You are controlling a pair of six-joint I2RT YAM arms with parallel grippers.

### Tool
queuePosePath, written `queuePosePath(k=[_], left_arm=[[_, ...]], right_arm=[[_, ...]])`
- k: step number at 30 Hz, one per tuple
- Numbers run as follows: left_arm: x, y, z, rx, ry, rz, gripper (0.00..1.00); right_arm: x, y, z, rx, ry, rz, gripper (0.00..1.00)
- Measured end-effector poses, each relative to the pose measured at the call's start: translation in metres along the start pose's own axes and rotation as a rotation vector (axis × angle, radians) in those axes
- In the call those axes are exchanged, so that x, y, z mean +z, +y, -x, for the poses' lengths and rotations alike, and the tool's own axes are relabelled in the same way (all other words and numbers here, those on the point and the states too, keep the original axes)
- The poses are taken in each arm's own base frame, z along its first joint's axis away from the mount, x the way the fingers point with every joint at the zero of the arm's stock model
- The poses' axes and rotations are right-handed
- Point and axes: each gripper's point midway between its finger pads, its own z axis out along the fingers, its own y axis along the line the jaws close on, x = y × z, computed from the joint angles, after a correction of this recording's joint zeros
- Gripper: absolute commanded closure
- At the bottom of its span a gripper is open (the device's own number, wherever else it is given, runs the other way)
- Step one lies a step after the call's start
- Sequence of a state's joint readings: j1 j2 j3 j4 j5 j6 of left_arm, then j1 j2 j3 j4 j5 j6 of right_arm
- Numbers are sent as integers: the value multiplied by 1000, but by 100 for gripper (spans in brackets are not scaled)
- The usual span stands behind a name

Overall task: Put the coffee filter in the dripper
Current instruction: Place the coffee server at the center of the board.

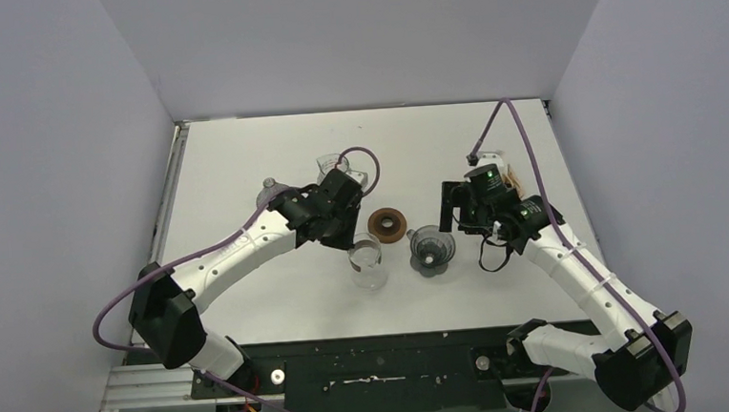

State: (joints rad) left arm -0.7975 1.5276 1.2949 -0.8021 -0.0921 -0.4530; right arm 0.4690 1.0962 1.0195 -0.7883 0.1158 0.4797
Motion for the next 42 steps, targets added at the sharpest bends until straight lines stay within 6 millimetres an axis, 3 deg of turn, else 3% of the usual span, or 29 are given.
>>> queuePosePath(k=[10, 22, 35, 42], left_arm=[[-1, -17, -4, -15, -31, -30, 100], [-3, -29, -7, -9, -43, -43, 100], [-3, -36, -11, 1, -42, -46, 95], [3, -37, -15, 7, -25, -36, 95]], right_arm=[[19, -21, -29, 110, 105, -12, 25], [37, -12, -62, 197, 190, 70, 34], [53, -7, -74, 278, 212, 93, 44], [58, -5, -71, 302, 200, 102, 48]])
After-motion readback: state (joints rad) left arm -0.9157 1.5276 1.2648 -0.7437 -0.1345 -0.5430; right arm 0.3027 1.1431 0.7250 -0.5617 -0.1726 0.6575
